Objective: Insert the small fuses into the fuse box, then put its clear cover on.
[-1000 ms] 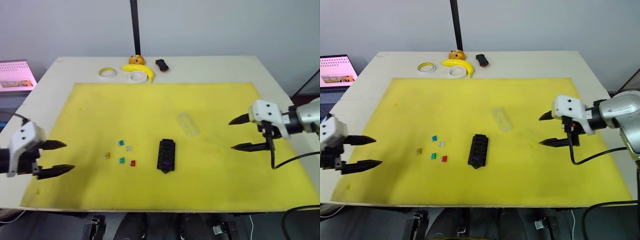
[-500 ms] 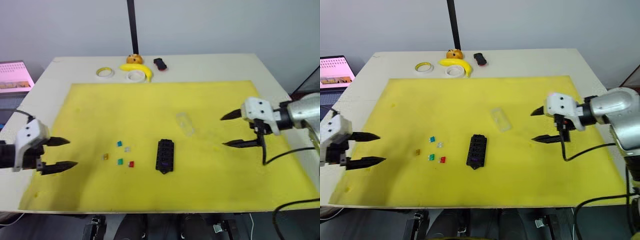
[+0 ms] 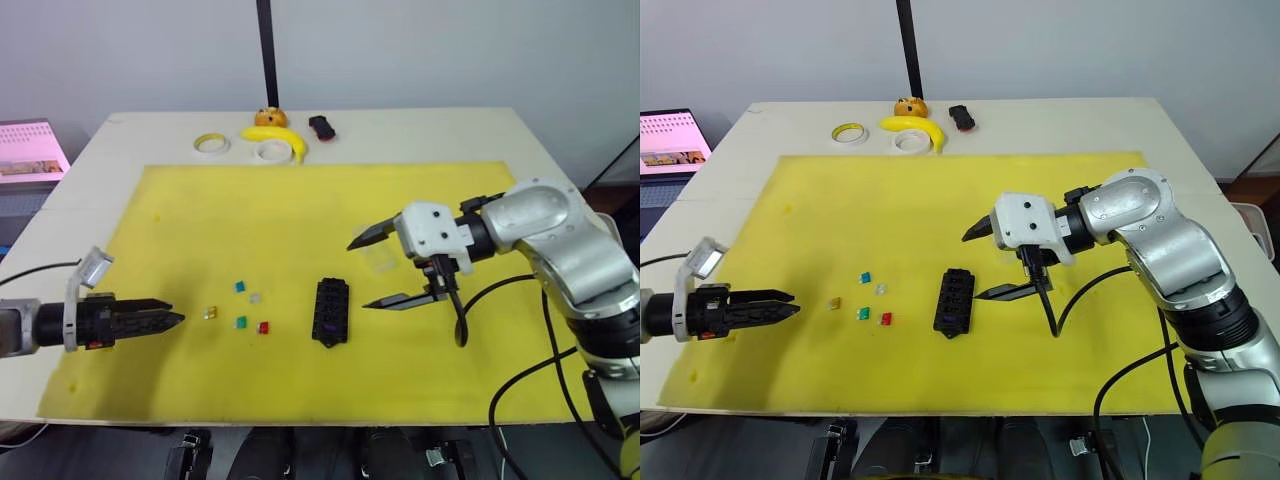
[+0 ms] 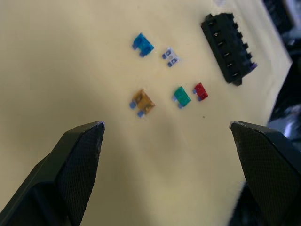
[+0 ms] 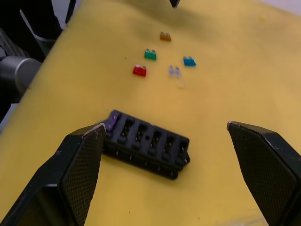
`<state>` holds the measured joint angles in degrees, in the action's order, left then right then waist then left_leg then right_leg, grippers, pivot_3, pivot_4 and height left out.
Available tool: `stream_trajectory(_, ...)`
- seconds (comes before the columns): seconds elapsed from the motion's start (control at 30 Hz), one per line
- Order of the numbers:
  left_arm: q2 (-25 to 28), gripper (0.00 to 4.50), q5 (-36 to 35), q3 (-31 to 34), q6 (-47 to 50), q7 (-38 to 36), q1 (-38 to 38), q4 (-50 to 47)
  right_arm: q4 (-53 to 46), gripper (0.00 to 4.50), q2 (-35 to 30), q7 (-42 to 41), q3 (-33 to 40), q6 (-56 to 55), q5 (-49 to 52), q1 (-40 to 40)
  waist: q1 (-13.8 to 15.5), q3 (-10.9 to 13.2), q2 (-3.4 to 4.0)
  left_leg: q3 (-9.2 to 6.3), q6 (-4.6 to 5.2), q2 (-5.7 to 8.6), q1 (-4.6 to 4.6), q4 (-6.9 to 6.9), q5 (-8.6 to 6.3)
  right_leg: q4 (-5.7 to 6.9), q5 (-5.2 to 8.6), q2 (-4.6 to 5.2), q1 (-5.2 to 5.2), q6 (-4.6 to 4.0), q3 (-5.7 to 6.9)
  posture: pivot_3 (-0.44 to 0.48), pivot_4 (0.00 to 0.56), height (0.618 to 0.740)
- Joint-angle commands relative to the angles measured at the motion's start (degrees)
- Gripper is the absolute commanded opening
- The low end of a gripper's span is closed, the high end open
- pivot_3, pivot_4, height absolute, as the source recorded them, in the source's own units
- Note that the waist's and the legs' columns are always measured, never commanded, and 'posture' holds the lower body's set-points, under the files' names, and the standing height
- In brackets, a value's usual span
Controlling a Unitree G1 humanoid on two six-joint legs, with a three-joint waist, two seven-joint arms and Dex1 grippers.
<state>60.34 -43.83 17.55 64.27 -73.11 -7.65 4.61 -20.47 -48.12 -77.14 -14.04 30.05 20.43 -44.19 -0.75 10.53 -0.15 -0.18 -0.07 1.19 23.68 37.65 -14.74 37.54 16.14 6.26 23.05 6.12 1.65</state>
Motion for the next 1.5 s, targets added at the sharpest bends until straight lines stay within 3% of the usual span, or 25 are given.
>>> stream_trajectory(0.03,-2.07,3.19,-3.35,2.12,5.7,3.2,-2.33,2.04,-2.31,4.5,0.81,0.85,0.11,0.27,0.39,-1.37,0.02,0.0,0.0,-0.01,0.0,0.0,0.0,0.06,0.0,0.05,0.0,0.0,-0.01,0.0,0.0,0.0,0.15,0.74)
stream_trajectory(0.07,-2.93,2.75,-3.86,2.39,7.41,4.65,-3.49,2.87,-2.51,4.5,0.91,0.94,-0.06,0.35,0.33,-1.38,0.06,0.0,-0.02,-0.02,0.0,-0.01,0.0,0.12,0.0,0.08,0.0,0.0,-0.01,0.0,0.0,0.0,0.15,0.74)
stream_trajectory(0.27,-7.36,2.75,-5.88,3.36,14.76,10.66,-8.49,7.77,-3.53,4.5,1.0,1.86,-0.47,1.56,0.31,-1.37,0.02,-0.02,-0.25,-0.09,0.01,-0.01,0.0,0.24,-0.01,0.14,0.0,-0.05,-0.05,0.0,0.01,0.0,0.15,0.74)
stream_trajectory(0.47,-9.97,2.75,-4.84,1.21,16.14,13.14,-12.87,12.87,-4.72,4.5,1.03,3.09,-0.5,3.29,0.46,-1.34,-0.04,-0.01,-0.29,-0.09,0.0,-0.02,0.0,0.24,-0.01,0.22,0.0,-0.05,-0.02,0.0,0.0,0.0,0.15,0.74)
stream_trajectory(0.67,-10.71,2.75,-2.9,-4.64,14.27,11.23,-16.23,15.26,-5.21,4.5,1.15,4.93,-0.93,4.45,-0.28,-1.37,0.09,-0.03,-0.31,-0.08,0.0,0.02,0.01,0.27,-0.01,0.2,0.0,0.0,-0.04,0.0,0.0,0.0,0.15,0.74)
stream_trajectory(1.03,-7.7,2.75,-1.39,-12.79,13.05,4.35,-14.38,13.68,-6.91,4.5,0.7,6.65,-0.94,6.23,-0.22,-0.73,-0.06,-0.03,-0.31,-0.07,0.02,0.05,0.01,0.27,-0.02,0.18,0.0,0.18,-0.04,0.0,-0.01,0.0,0.15,0.74)
stream_trajectory(1.43,-7.75,2.75,1.01,-14.91,9.62,2.6,-13.34,14.1,-7.01,4.5,0.61,6.9,-1.0,6.49,-0.27,-0.98,-0.06,-0.03,-0.31,-0.07,0.04,0.04,0.01,0.27,-0.03,0.16,0.0,0.22,-0.03,-0.01,-0.08,0.0,0.15,0.74)
stream_trajectory(1.5,-7.77,2.21,1.58,-14.91,8.7,2.67,-13.09,14.58,-6.87,4.5,0.68,6.78,-1.13,6.34,-0.32,-1.1,-0.07,-0.03,-0.31,-0.07,0.04,0.04,0.01,0.27,-0.03,0.16,0.0,0.22,-0.03,-0.01,-0.09,0.0,0.15,0.74)
